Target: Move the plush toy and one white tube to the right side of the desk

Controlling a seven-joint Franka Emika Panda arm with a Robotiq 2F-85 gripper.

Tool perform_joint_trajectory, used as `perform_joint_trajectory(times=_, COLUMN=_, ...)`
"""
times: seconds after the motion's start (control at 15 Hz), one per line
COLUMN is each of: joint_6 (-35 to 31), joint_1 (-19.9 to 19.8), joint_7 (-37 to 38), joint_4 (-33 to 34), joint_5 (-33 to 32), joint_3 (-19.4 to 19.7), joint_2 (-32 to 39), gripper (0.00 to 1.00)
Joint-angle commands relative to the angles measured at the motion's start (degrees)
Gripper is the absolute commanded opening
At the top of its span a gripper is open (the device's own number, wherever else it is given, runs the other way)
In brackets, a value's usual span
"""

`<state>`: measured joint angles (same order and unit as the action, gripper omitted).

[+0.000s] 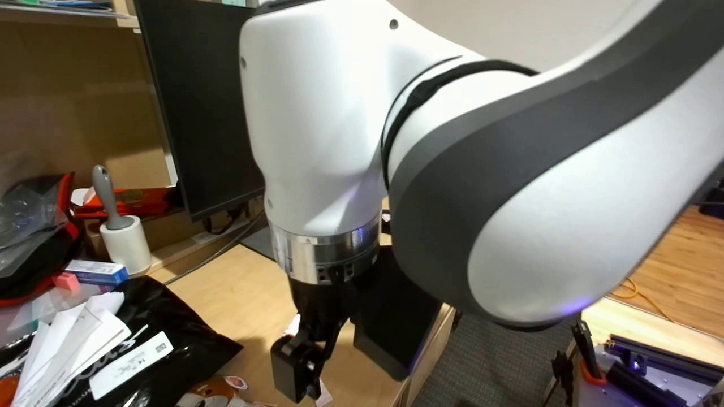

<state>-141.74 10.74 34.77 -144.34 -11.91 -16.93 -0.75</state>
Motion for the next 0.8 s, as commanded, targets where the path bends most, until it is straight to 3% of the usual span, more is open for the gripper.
perform_joint_trajectory(times=0.0, joint_6=0.10, joint_1=1.04, joint_7=-0.13, joint_4=0.01, joint_5=0.09, joint_3=1.06, joint_2=-0.07, gripper=1.00)
perform_joint_trajectory(times=0.27, joint_6=-4.08, joint_1=3.51, joint_7=4.07, joint_4=-0.83, joint_5=2.85, joint_3=-0.88, joint_2=2.09, gripper=1.00)
perform_joint_trajectory(times=0.47, joint_6=-11.63, joint_1=7.69, joint_7=13.14, joint_4=0.54, joint_5=4.90, joint_3=-2.46, joint_2=8.22, gripper=1.00)
perform_joint_trajectory(times=0.67, joint_6=-18.48, joint_1=11.74, joint_7=26.66, joint_4=2.38, joint_5=-1.77, joint_3=-1.11, joint_2=12.63, gripper=1.00)
perform_joint_trajectory(times=0.73, joint_6=-18.83, joint_1=13.91, joint_7=31.88, joint_4=3.45, joint_5=-6.24, joint_3=1.07, joint_2=12.89, gripper=1.00)
